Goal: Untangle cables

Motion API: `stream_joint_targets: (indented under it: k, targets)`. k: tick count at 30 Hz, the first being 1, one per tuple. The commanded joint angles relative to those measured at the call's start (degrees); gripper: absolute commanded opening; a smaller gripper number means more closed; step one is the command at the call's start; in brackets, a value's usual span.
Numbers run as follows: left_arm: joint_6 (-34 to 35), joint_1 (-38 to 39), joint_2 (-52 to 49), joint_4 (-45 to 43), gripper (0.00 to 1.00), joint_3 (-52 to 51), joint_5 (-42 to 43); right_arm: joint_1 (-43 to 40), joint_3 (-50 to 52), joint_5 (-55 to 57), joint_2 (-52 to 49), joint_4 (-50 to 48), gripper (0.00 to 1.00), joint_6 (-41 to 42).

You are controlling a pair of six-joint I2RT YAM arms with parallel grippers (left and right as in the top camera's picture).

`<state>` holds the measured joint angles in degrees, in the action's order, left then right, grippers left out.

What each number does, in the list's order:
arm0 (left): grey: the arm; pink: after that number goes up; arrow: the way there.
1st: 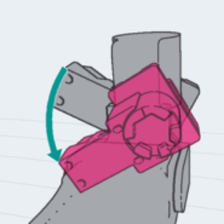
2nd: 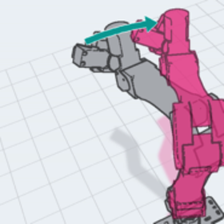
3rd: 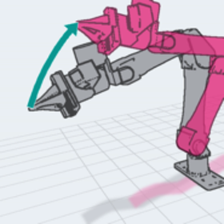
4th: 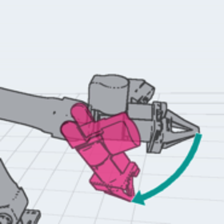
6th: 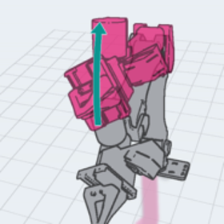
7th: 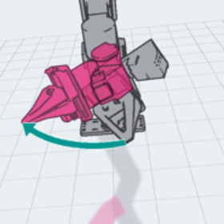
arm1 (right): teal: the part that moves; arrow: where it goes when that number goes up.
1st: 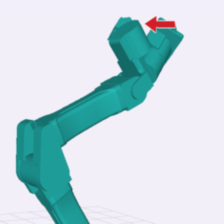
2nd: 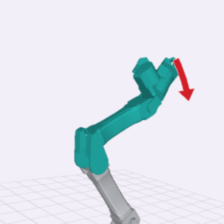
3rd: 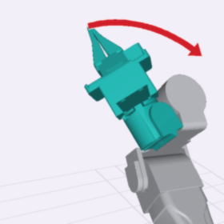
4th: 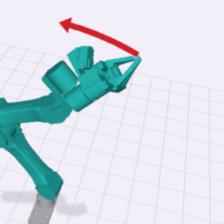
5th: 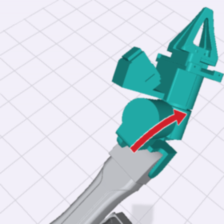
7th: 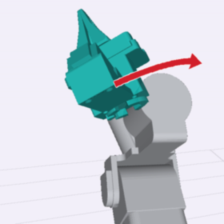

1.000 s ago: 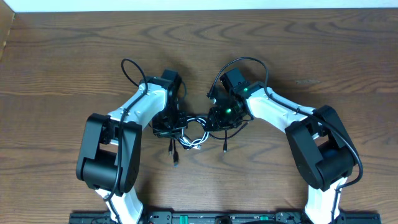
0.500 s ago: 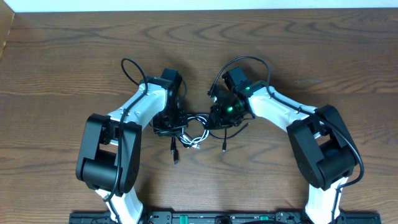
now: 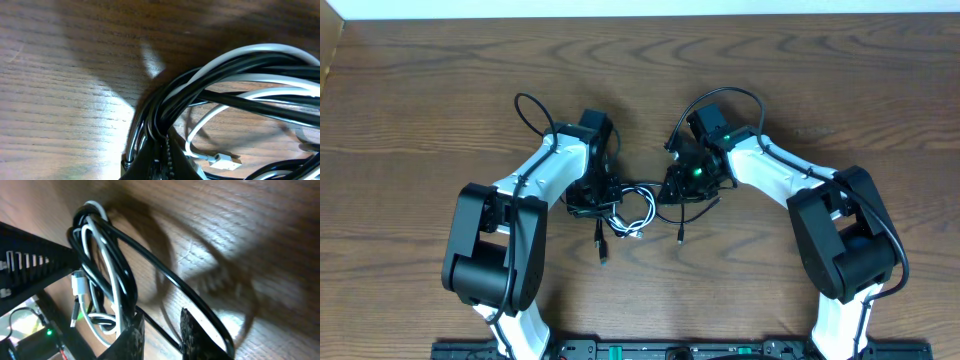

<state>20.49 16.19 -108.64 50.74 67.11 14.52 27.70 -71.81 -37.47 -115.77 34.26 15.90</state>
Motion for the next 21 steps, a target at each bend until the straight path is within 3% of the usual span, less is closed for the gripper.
stream_joint_targets:
  k: [1, 12, 21]
  targets:
    - [-4.5, -0.1, -0.8, -2.5, 0.08, -0.5, 0.5, 0.2, 0.2, 0.9, 1.6, 0.0, 0.2, 0.2]
    - [-5.9, -0.1, -0.8, -2.9, 0.08, -0.6, 3.0, 1.0, 0.2, -1.4, 1.6, 2.9, 0.25, 1.0]
    - [-6.0, -0.1, -0.8, -2.9, 0.08, -0.6, 3.3, -2.2, 0.2, -10.0, 1.6, 3.6, 0.27, -0.8]
